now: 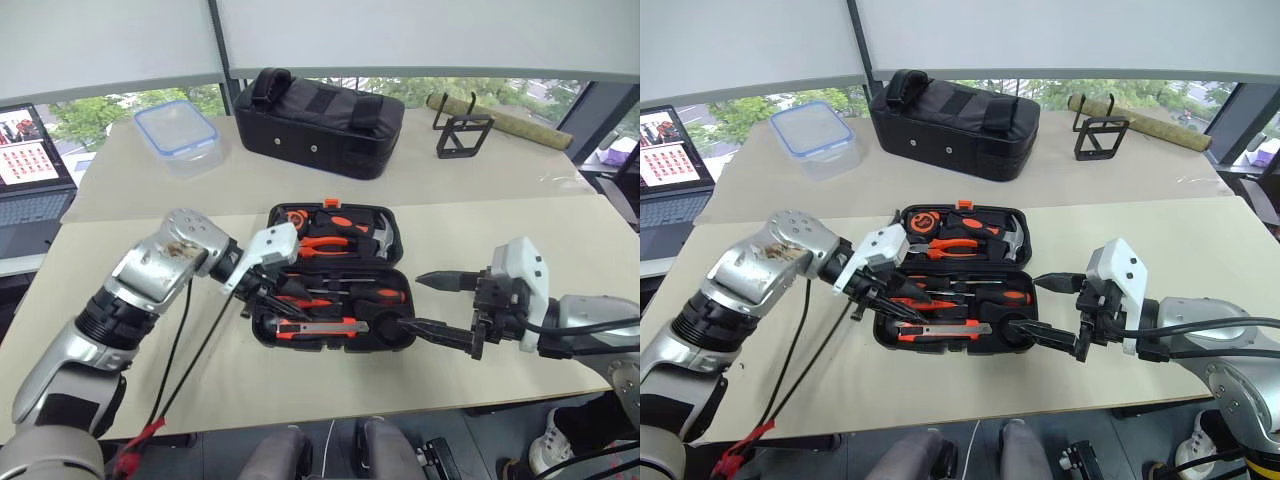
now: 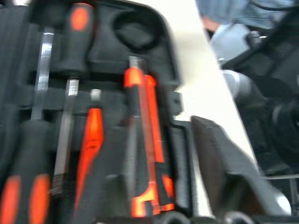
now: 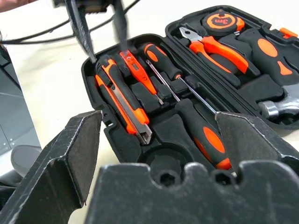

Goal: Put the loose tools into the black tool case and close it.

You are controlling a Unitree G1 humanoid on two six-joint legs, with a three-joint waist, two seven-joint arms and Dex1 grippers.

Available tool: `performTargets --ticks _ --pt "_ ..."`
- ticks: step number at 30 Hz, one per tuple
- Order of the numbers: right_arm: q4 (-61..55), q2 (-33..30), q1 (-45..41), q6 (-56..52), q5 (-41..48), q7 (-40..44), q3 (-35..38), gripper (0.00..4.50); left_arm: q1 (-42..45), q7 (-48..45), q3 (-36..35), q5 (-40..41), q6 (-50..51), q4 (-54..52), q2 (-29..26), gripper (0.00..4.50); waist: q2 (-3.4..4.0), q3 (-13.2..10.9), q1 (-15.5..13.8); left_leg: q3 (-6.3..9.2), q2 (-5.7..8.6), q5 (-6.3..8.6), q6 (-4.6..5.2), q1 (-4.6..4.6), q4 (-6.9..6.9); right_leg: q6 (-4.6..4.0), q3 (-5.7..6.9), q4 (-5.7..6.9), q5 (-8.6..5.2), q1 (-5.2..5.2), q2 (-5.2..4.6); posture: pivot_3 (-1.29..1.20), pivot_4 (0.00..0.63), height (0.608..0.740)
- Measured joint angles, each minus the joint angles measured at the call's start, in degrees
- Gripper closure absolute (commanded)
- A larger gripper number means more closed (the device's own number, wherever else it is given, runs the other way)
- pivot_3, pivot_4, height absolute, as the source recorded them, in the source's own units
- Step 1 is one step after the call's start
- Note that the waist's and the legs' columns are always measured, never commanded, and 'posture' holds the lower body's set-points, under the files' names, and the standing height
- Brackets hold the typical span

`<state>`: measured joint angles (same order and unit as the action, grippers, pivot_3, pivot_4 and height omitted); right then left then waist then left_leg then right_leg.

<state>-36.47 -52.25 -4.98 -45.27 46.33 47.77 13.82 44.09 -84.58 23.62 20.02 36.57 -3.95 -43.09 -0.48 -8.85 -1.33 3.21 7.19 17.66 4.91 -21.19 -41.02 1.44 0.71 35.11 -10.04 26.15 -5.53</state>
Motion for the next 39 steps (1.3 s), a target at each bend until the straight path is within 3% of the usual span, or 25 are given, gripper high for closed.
performTargets --ticks 1,2,16,25,28,35,38,39 --pt "0.0 0.0 0.0 0.0 0.0 0.0 0.0 0.00 -0.1 0.1 0.0 -0.9 -1.9 0.5 0.2 4.43 0.00 0.0 -0.1 0.00 0.01 0.00 0.01 0.00 -0.01 0.00 -0.01 0.00 0.00 -0.01 -0.01 0.00 0.150 0.722" --pt "0.0 0.0 0.0 0.0 0.0 0.0 0.0 0.00 -0.2 0.1 0.1 -1.8 -3.3 1.0 0.4 4.47 0.00 0.0 -0.2 0.00 0.01 0.00 0.01 0.00 0.00 0.00 -0.03 0.00 0.00 -0.01 -0.01 0.00 0.150 0.722" --pt "-0.1 0.6 0.0 0.0 0.0 -0.6 0.0 0.00 -1.3 4.3 5.1 -14.1 -18.4 8.2 6.5 4.47 0.10 0.1 -0.9 0.00 0.00 0.03 0.08 0.09 -0.01 0.01 -0.13 0.01 0.00 -0.14 -0.04 0.00 0.150 0.722" --pt "-0.6 0.6 2.2 0.0 0.0 -1.0 1.5 0.00 -5.3 5.4 1.7 -13.7 -21.9 9.0 6.9 4.47 0.12 0.3 -0.8 -0.01 -0.02 0.05 0.11 0.10 0.02 0.03 -0.13 0.08 0.02 -0.09 -0.02 0.00 0.150 0.722" --pt "0.1 -1.9 6.8 -0.1 -0.9 0.0 6.9 0.00 -7.8 5.2 -2.4 -9.5 -18.8 8.9 6.6 3.79 0.10 0.2 -0.8 -0.02 -0.02 0.05 0.11 -0.02 0.02 0.03 -0.08 0.11 0.02 0.05 0.03 0.00 0.150 0.722" --pt "6.0 -5.7 20.5 1.8 -8.2 5.8 18.5 0.00 -8.0 2.1 -15.2 4.0 -6.7 4.2 0.0 1.28 0.06 0.2 -0.9 -0.04 -0.02 0.05 0.10 0.01 0.02 0.03 -0.01 0.07 0.01 0.02 0.06 0.00 0.150 0.722" --pt "11.9 -5.8 22.1 3.5 -12.3 6.8 19.1 0.00 -8.4 1.7 -20.1 10.3 -0.9 0.0 -2.2 0.15 0.07 0.2 -0.7 -0.07 -0.02 0.05 0.10 0.06 0.02 0.03 -0.01 0.07 0.01 -0.01 0.07 0.00 0.150 0.722" --pt "13.8 -5.9 20.9 3.9 -13.3 6.7 18.0 0.00 -8.6 2.5 -21.1 11.6 0.0 -1.3 -2.1 0.06 0.07 0.2 -0.7 -0.07 -0.03 0.06 0.08 0.09 0.02 0.03 -0.02 0.07 0.01 -0.04 0.06 0.00 0.150 0.722"
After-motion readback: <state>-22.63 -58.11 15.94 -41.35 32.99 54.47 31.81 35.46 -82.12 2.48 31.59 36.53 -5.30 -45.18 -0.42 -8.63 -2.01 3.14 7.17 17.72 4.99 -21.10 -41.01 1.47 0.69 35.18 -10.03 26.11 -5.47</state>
